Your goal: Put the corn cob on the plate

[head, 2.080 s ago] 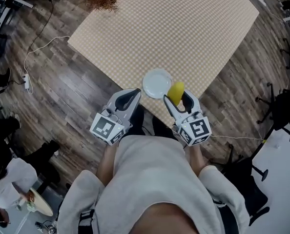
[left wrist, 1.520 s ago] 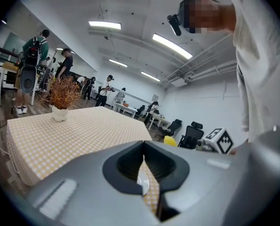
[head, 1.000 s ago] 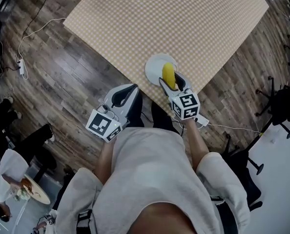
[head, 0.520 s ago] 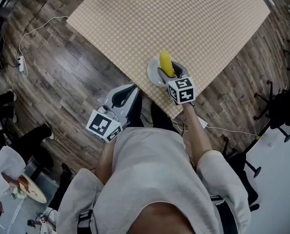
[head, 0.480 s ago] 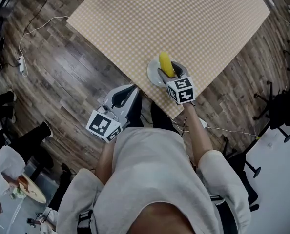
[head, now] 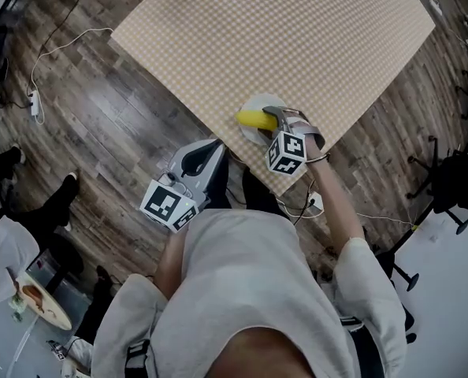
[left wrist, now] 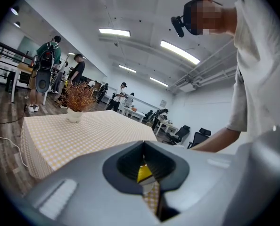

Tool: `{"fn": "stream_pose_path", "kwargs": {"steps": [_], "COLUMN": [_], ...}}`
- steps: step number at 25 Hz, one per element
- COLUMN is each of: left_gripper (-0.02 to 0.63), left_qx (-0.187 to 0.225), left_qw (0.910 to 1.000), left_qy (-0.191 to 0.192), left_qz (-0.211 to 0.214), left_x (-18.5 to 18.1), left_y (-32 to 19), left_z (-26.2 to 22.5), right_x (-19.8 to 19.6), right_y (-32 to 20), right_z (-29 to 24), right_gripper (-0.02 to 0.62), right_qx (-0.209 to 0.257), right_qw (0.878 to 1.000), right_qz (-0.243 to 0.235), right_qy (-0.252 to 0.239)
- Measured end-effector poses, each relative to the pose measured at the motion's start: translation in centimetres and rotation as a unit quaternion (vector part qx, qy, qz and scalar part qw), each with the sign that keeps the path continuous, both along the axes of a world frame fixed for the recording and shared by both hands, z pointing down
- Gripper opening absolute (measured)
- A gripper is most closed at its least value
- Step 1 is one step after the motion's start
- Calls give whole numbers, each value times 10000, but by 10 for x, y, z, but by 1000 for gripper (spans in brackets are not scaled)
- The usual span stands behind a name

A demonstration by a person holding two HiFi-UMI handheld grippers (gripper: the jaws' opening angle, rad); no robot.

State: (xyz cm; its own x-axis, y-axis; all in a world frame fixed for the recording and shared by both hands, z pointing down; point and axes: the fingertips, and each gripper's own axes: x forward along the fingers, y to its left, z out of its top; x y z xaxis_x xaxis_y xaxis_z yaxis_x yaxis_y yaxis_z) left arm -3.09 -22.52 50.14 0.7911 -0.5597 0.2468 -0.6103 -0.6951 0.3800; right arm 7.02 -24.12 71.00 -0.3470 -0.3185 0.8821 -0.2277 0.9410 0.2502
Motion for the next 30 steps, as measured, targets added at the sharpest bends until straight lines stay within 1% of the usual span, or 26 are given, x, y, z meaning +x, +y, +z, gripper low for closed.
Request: {"fn": "stream_pose_path", "kwargs": {"steps": [1, 3, 7, 24, 25, 27, 30], "left_gripper": [8, 8, 8, 8, 8, 8, 8], "left_qx": [0, 1, 3, 32, 35, 42, 61], "left_qw": [10000, 10000, 10000, 9999, 9999, 9999, 9999], "left_qy": [-2, -5, -9, -22, -20, -19, -29], "left_qz": [-8, -33, -84, -133, -137, -144, -158], "left_x": [-1, -3, -7, -9, -9, -9, -10], "left_y": [0, -1, -3, -2, -3, -2, -3], "left_z": [0, -1, -1, -5, -5, -6, -7], "right_x": [0, 1, 1, 3, 3, 3, 4], "right_y": [2, 2, 1, -2, -3, -3, -7], "right_z": [2, 5, 7, 9, 10, 10, 4], "right_gripper": [250, 250, 250, 259, 265, 313, 318], "right_qx": [13, 7, -111, -777, -871, -1057, -1063], "right_qw": [9997, 9983, 9973, 9957, 9951, 9934, 9933], "right_qz": [-222, -505, -656, -483, -456, -393, -332], "right_qy": [132, 299, 311, -117, -148, -226, -300]}}
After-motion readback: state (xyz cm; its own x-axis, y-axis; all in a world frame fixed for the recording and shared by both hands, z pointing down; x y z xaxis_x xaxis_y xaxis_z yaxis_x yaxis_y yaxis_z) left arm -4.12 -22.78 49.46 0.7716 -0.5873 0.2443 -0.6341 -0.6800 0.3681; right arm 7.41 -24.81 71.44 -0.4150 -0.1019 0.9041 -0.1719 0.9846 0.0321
